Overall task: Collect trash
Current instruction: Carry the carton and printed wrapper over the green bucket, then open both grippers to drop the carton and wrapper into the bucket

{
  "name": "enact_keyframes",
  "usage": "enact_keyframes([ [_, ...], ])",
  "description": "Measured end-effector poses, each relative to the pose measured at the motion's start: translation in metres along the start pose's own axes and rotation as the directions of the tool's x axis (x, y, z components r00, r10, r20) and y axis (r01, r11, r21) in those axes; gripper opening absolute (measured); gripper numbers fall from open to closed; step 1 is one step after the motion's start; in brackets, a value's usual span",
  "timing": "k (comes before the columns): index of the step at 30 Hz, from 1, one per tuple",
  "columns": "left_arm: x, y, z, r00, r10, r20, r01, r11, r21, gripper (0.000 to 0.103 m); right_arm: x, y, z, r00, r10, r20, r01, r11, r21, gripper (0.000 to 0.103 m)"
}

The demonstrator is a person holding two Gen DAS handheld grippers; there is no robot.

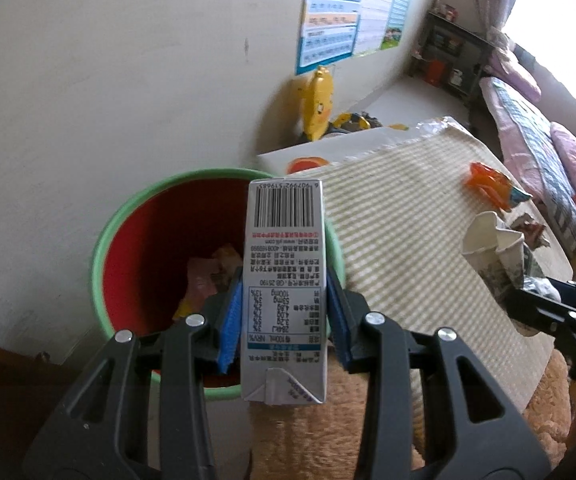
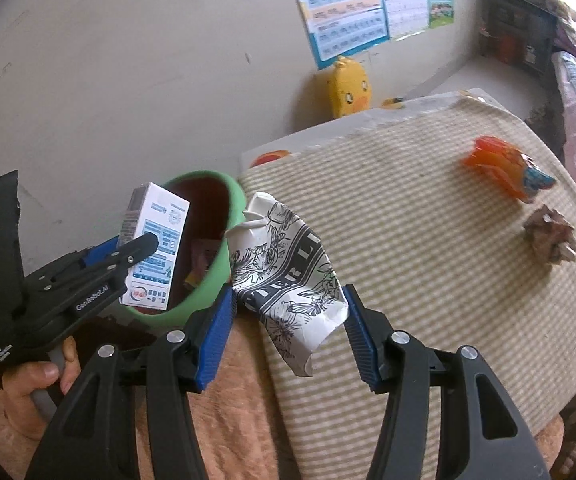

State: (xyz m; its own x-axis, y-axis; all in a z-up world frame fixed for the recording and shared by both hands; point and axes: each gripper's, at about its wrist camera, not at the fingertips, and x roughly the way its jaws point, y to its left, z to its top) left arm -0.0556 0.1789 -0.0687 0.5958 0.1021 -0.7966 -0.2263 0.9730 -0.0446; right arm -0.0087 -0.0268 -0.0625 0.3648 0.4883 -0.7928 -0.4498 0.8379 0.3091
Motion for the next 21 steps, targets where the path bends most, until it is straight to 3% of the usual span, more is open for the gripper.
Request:
enact_keyframes([
  [21,0.016,0.074,-0.005,0.990,0.129,-0.049,-0.134,0.985,-0.106,0.037,0.058,0.082,0.047,0.992,0.122,-0.040,-0.126,0.985,-0.122,0.053],
])
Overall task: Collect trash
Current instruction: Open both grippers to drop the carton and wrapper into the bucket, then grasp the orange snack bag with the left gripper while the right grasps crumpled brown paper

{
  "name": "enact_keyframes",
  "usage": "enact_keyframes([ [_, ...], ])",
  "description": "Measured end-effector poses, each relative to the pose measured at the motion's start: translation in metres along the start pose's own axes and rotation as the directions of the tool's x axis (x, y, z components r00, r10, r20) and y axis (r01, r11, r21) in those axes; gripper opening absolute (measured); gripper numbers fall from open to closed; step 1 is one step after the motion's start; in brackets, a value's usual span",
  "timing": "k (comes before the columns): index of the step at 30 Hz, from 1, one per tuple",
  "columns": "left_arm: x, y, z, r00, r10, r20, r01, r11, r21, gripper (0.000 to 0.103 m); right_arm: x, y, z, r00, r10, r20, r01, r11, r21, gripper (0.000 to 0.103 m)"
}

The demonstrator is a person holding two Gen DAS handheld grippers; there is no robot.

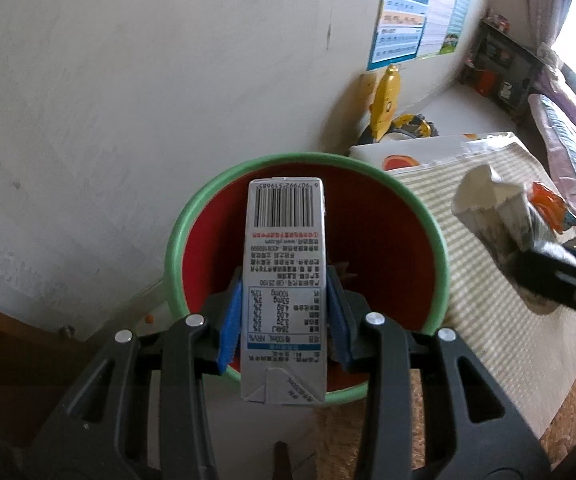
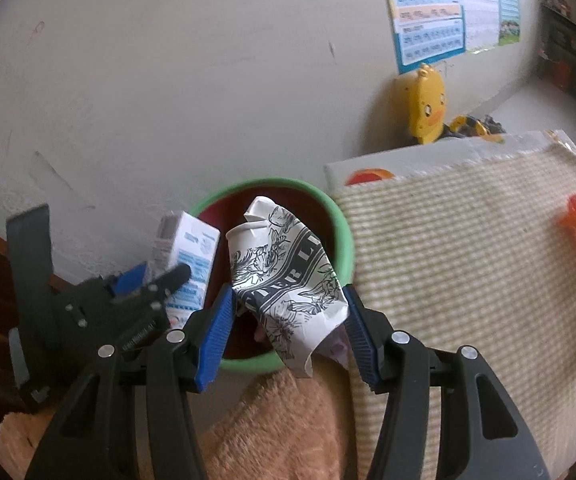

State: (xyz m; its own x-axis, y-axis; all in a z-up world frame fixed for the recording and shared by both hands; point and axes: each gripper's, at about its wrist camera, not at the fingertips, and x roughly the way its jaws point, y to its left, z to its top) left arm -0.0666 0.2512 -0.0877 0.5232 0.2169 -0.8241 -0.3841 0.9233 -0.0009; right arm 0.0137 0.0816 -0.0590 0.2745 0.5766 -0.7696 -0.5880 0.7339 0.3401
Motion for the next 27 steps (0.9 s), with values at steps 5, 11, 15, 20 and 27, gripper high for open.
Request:
enact_keyframes([
  [5,0.004,0.008,0.001,1.000,0.017,-0.011,-0.018,0.999,-0.036,0.058,0.009,0.005,0.015,0.999,0.050,0.019,-0.050,0.999,0.017,0.064],
  [11,0.005,0.006,-0.001,0.999,0.032,-0.015,-0.033,0.999,-0.038,0.065,-0.005,-0.035,0.003,0.997,-0.055,0.045,0.053,0.998,0.033,0.065],
  [15,0.006,-0.006,-0.003,0.999,0.026,-0.021,-0.026,0.999,-0.024,0.065,-0.036,-0.123,-0.017,0.946,-0.320,0.060,0.307,0.938,0.160,0.065],
  [20,0.008,-0.045,-0.001,0.999,-0.021,-0.026,0.021,1.000,0.017,0.068,-0.095,-0.241,-0.046,0.838,-0.545,0.028,0.485,0.766,0.422,0.076],
  [27,-0.002,-0.149,0.003,0.988,-0.152,-0.034,0.156,0.966,0.208,0.069,-0.083,-0.337,-0.067,0.830,-0.543,-0.128,0.524,0.682,0.510,0.075],
])
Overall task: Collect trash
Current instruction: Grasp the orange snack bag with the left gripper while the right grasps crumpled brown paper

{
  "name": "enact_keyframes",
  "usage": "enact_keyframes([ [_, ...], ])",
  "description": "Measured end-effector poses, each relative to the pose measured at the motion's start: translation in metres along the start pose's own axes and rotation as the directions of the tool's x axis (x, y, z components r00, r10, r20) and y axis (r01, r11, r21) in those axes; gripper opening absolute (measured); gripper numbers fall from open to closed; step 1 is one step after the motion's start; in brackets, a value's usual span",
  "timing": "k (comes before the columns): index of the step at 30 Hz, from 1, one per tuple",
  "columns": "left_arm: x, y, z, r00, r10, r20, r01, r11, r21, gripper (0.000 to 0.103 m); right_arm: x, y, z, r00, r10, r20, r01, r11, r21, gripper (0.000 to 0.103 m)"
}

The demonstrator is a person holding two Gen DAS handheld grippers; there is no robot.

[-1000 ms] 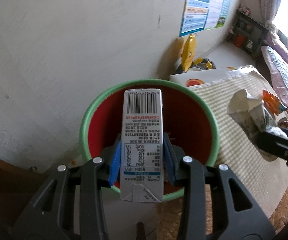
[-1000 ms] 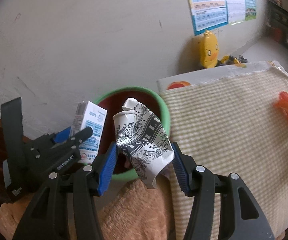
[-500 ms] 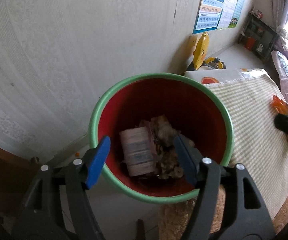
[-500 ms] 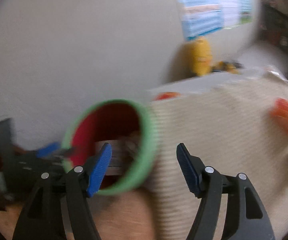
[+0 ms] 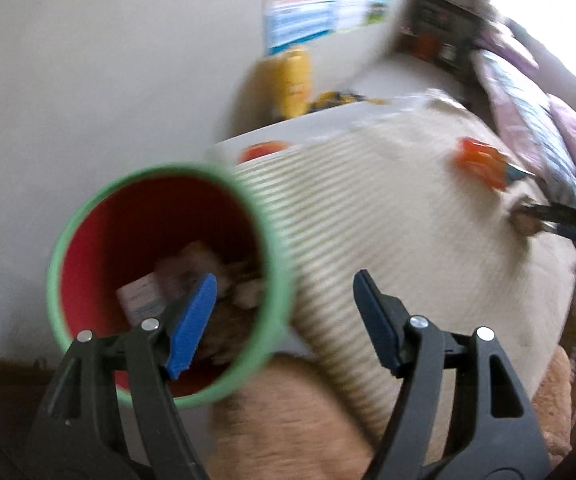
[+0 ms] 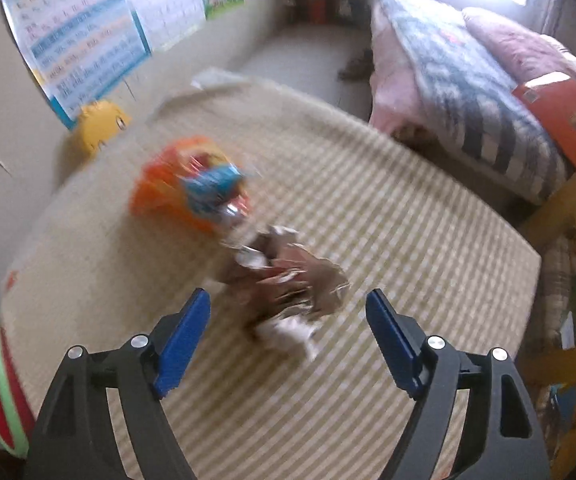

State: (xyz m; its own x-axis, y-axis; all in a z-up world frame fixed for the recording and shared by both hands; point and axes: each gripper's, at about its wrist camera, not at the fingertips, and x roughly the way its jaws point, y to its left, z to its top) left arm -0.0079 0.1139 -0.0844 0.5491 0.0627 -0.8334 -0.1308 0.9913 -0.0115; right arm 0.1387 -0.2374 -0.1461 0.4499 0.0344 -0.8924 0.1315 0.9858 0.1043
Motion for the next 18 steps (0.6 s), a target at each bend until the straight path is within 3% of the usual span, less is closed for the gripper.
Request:
enact_keyframes([
  [1,0.000,-0.018,0.007,0.999,-0.032,0.003,0.032,0.999,0.026,0.072,0.008,-0.003,0.001,1.000,0.021,-0.018,-0.021,1.000,0.000,0.069],
  [2,0.001,-0.030,0.011,0.999,-0.053,0.005,0.053,0.998,0.040,0.073,0.013,-0.006,0.000,0.998,0.050,-0.027,-0.050,0.999,0.009,0.047],
  [6,0.007,-0.085,0.036,0.994,-0.107,0.025,0.105,0.990,0.100,0.079,0.004,-0.011,-0.016,0.993,0.118,0.008,-0.118,0.993,0.003,0.027],
  [8,0.019,-0.113,0.054,0.990,-0.142,0.012,0.139,0.983,0.116,0.081,-0.010,-0.014,-0.029,0.988,0.149,0.027,-0.149,0.989,-0.012,0.022],
  [13,0.061,-0.179,0.101,0.973,-0.225,-0.045,0.228,0.971,0.068,0.084,-0.048,-0.025,-0.091,0.970,0.235,0.060,-0.236,0.972,0.008,0.022],
  [16,0.084,-0.215,0.123,0.972,-0.227,-0.066,0.232,0.970,0.076,0.084,-0.060,-0.025,-0.124,0.961,0.270,0.057,-0.271,0.962,0.019,0.022],
  [18,0.099,-0.239,0.135,0.978,-0.198,-0.068,0.203,0.975,0.084,0.084,-0.068,-0.022,-0.126,0.960,0.269,0.077,-0.268,0.963,-0.015,0.022],
])
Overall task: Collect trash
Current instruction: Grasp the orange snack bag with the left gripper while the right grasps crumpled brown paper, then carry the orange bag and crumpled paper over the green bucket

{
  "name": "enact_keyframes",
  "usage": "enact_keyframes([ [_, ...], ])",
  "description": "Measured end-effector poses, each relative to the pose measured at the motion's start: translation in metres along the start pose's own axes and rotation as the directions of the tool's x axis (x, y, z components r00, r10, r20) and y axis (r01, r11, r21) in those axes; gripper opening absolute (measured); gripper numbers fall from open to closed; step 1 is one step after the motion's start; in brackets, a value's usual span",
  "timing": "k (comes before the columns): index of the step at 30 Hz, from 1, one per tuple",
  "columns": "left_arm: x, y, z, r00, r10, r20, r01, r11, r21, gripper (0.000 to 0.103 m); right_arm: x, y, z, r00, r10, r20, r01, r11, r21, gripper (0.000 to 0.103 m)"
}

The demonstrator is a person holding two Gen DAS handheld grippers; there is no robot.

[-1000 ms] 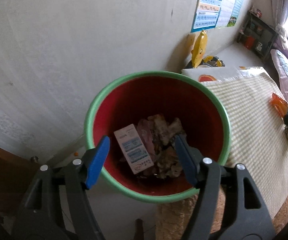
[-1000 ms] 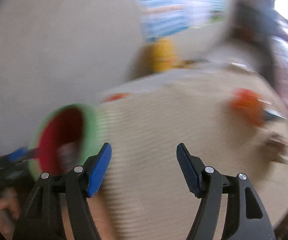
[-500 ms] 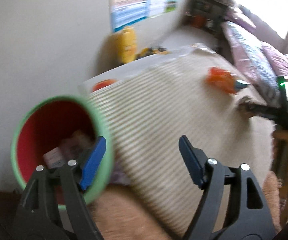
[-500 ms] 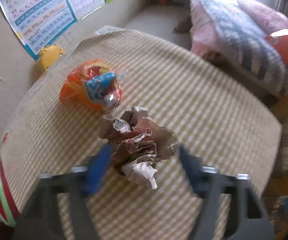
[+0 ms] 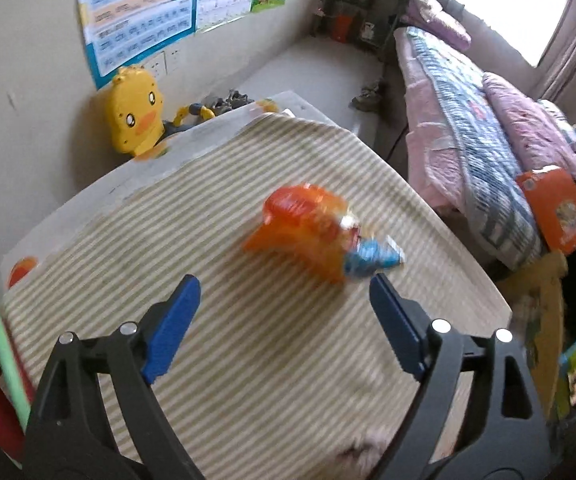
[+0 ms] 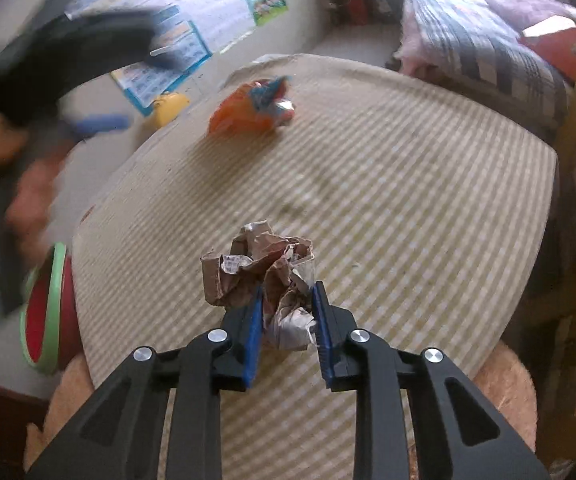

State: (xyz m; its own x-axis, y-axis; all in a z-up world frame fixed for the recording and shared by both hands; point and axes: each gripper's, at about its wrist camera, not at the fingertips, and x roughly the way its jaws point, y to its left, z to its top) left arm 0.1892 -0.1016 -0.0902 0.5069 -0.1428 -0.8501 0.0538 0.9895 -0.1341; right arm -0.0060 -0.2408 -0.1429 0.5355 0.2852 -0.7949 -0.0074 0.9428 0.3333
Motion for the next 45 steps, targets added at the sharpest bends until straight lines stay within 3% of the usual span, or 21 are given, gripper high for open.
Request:
enact_keyframes([
  [4,0.043,-0.019,0.019,0.996,0.071,-0.060,-0.072,0.997,-0.025,0.084,-0.012,-0.003,0.001,0.997,-0.003,0.081,0.004,1.000,-0.012,0.022],
  [10,0.081,-0.025,0.028,0.985,0.115,-0.127,-0.127,0.987,-0.096,0.084,-0.009,-0.025,-0.003,0.997,0.018,0.075,-0.022,0.998,0.052,0.022],
  [13,0.098,-0.032,0.031,0.976,0.121,-0.181,-0.142,0.984,-0.106,0.091,-0.011,-0.029,-0.004,0.997,0.030,0.076,-0.035,0.997,0.066,0.022],
  [20,0.113,-0.032,0.027,0.961,0.103,-0.255,-0.139,0.982,-0.126,0.091,-0.005,-0.032,-0.004,0.997,0.047,0.066,-0.053,0.995,0.081,0.022],
  [21,0.118,-0.028,0.025,0.952,0.104,-0.288,-0.149,0.979,-0.139,0.090,-0.005,-0.032,-0.005,0.997,0.048,0.065,-0.054,0.995,0.082,0.022],
  [22,0.121,-0.023,0.021,0.950,0.088,-0.300,-0.141,0.977,-0.158,0.073,-0.005,-0.032,-0.004,0.997,0.048,0.066,-0.053,0.995,0.081,0.022],
  [23,0.120,-0.020,0.020,0.951,0.092,-0.294,-0.144,0.976,-0.163,0.054,-0.006,-0.031,-0.004,0.997,0.046,0.068,-0.052,0.995,0.080,0.022],
  [24,0.115,-0.019,0.019,0.955,0.117,-0.272,-0.161,0.976,-0.147,0.047,-0.007,-0.031,-0.004,0.997,0.044,0.069,-0.049,0.996,0.079,0.022],
  [27,0.096,-0.019,0.014,0.966,0.144,-0.213,-0.161,0.985,-0.064,0.044,-0.004,-0.031,-0.004,0.997,0.035,0.064,-0.040,0.996,0.079,0.022],
  [33,0.015,-0.017,-0.018,0.988,0.155,-0.001,-0.154,0.982,0.110,0.043,0.000,-0.029,-0.003,0.999,0.018,0.048,-0.021,0.997,0.071,0.022],
  [38,-0.061,-0.010,-0.055,0.982,0.126,0.140,-0.153,0.968,0.197,0.043,-0.002,-0.022,-0.003,0.998,-0.009,0.057,0.007,0.999,0.038,0.022],
  [45,-0.121,0.021,-0.095,0.971,0.116,0.210,-0.156,0.970,0.186,0.044,-0.010,-0.010,-0.004,0.996,-0.042,0.083,0.043,0.999,-0.015,0.022],
])
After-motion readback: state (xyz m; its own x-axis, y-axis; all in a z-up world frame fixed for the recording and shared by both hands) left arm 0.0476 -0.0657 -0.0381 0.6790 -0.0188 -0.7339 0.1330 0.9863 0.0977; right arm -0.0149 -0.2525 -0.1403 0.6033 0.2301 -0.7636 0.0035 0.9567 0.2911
